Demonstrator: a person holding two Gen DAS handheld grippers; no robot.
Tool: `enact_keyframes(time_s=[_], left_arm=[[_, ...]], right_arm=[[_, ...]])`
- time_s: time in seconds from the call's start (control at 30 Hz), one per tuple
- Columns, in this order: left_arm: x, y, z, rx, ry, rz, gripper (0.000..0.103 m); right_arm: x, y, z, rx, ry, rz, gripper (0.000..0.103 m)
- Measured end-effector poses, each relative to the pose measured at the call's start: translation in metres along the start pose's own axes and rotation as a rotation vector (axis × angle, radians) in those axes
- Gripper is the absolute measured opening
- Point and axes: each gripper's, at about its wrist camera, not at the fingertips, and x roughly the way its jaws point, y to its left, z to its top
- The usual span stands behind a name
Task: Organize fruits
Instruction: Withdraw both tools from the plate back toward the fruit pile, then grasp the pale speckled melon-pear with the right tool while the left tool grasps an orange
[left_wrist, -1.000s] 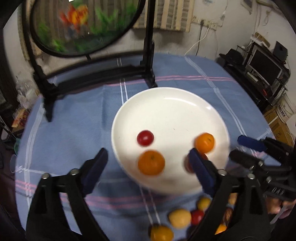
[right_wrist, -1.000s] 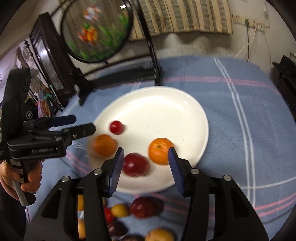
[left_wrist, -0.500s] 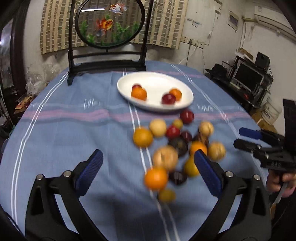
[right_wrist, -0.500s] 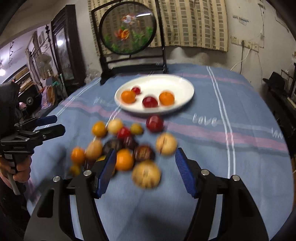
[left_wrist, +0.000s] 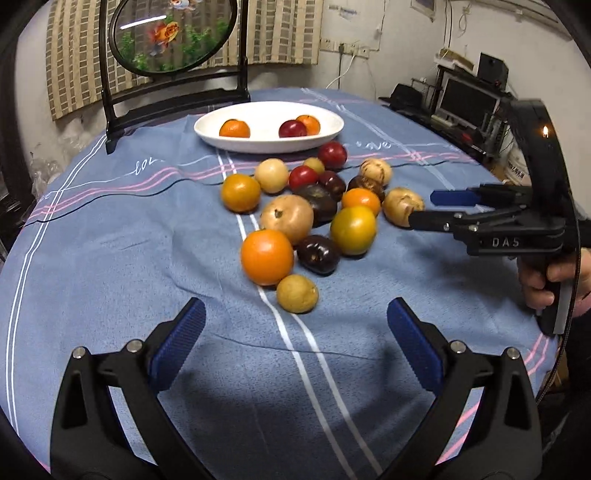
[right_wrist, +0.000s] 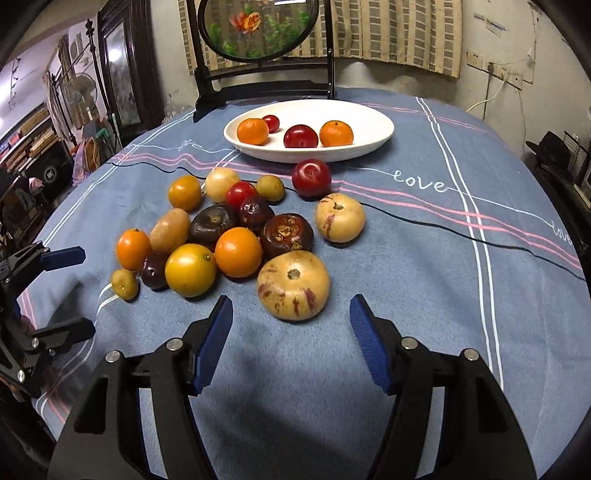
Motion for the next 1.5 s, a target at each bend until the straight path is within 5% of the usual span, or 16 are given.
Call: enact_keyframes(time_s=[0.77, 0.9, 1.07, 1.23, 1.5], left_arm=[[0.0, -0.001, 0.0, 0.002, 0.0, 0.01, 0.1], [0.0, 0.001, 0.0, -0.005, 0.002, 0.009, 0.1], [0.001, 0.007, 0.001, -0.033, 0.001, -0.02, 0.099], [0.01, 0.029, 0.016, -0.113, 0.005, -0.065, 0.076], [0.025, 0.038, 0.036, -0.022, 0.043, -0.037, 0.056]], right_arm=[[0.022, 0.007, 0.013, -0.028, 0.069, -0.028, 0.062], [0.027, 0.007, 0.015, -0.028, 0.087, -0.045, 0.047], [0.019, -0.005, 0.014, 0.047, 0.047, -0.004, 0.045], [-0.002, -0.024, 0.009, 0.148, -0.063, 0.099, 0.045], [-0.009, -0.031, 0.008, 0.189, -0.103, 0.157, 0.045]])
